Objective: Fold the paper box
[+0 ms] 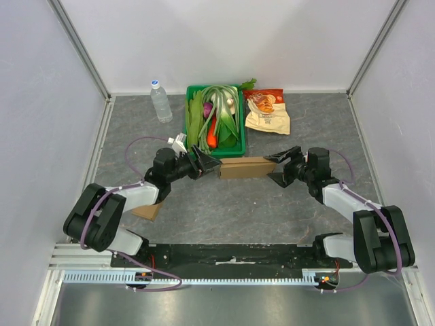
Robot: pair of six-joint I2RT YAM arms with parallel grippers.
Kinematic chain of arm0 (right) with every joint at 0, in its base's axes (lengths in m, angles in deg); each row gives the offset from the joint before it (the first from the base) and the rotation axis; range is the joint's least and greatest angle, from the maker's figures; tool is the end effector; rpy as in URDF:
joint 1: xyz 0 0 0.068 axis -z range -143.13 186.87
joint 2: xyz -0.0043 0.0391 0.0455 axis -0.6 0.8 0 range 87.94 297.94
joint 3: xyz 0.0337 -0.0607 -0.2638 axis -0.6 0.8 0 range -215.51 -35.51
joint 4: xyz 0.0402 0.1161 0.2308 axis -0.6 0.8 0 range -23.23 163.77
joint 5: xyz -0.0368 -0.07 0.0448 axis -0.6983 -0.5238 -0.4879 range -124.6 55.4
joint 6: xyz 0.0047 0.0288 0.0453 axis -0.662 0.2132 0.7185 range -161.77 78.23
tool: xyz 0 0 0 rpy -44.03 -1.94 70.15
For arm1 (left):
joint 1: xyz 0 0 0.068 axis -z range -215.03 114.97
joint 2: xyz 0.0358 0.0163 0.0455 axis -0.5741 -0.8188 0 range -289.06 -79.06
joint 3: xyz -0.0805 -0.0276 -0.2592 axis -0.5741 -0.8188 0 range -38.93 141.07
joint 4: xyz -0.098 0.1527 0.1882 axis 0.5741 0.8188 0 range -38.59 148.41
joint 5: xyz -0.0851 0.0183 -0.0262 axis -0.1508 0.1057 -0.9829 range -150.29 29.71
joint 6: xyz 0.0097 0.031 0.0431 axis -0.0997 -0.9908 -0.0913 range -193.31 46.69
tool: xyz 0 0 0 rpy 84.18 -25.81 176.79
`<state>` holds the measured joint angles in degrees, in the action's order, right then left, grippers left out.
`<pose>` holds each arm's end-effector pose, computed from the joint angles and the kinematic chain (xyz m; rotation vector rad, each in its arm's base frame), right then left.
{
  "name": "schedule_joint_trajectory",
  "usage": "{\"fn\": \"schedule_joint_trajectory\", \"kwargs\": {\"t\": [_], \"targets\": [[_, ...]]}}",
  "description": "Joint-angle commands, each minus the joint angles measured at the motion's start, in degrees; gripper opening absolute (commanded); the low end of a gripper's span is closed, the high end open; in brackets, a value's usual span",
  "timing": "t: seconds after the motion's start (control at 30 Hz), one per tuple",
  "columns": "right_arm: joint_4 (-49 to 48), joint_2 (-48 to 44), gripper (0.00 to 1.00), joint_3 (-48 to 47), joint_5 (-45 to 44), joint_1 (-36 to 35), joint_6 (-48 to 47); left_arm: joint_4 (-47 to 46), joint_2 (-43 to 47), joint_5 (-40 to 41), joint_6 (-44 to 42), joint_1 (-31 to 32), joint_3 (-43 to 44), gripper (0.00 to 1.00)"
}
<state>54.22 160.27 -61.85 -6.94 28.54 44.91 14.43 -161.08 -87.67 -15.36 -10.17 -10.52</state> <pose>0.2364 0.0512 0.1724 1.2956 2.1034 1.3787 0.2454 -0.1318 0.1830 -0.2282 2.0796 -1.3901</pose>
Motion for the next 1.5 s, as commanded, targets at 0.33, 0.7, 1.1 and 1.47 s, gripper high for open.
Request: {"fn": "schedule_joint_trajectory", "kwargs": {"t": [0.33,0.7,1.1,1.47], "targets": [[5.2,1.6,0.79,-0.2,-0.2,-0.1,-1.5,-16.7,-6.8,-3.0,8.0,0.2,-3.5,0.75],[3.0,3.2,0.74,1.5,-0.1,-0.1,-0.8,-32.5,-18.3,-2.2,12.0,2.2,-8.5,0.55],[0.6,5.7,0.89,-0.1,1.9,0.1,-20.7,7.6,7.0,1.5,-9.2,1.8,0.9,0.86],[-9.8,10.6,0.74,4.2,7.1,1.1,-22.5,5.3,0.7,2.8,-9.2,2.0,-0.3,0.74]]}}
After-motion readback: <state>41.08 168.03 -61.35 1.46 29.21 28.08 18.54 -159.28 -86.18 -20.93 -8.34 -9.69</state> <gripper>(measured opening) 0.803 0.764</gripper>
